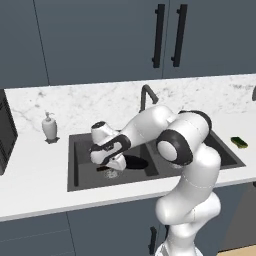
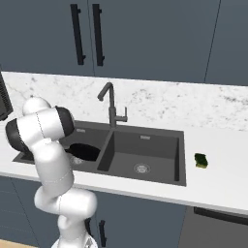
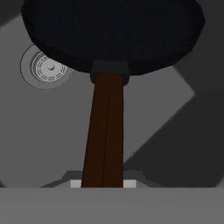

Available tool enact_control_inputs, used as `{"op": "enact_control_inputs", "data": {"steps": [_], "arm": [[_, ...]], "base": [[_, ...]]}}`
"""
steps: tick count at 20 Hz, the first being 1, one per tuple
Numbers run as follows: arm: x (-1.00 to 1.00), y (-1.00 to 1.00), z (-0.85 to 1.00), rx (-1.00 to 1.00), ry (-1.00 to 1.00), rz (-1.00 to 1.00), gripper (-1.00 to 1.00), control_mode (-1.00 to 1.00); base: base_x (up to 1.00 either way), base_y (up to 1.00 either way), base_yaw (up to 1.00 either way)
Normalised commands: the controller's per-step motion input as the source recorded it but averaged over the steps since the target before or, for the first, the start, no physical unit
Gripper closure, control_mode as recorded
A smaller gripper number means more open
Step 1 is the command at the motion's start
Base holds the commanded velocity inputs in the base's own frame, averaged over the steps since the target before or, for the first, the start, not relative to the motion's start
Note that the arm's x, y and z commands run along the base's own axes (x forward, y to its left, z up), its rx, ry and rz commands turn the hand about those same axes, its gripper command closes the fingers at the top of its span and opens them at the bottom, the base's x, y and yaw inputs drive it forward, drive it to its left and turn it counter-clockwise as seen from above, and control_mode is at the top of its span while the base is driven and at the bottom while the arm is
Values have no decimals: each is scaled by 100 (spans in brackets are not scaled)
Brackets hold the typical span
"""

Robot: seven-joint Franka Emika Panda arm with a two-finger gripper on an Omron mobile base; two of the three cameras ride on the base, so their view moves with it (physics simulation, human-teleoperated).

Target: Pick the pan and sponge and place them into the sink. Then turn on the water.

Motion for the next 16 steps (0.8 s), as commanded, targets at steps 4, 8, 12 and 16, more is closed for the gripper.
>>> {"op": "enact_control_inputs", "data": {"steps": [4, 8, 12, 16], "arm": [[45, -28, -26, 1, -14, -2, 100, -100], [45, -4, -43, 0, -15, 0, 100, -100], [21, 0, -75, 0, -15, 0, 100, -100], [1, 0, -84, 0, -5, 0, 100, -100]], "base": [[0, 0, 0], [0, 0, 0], [0, 0, 0], [0, 0, 0]]}}
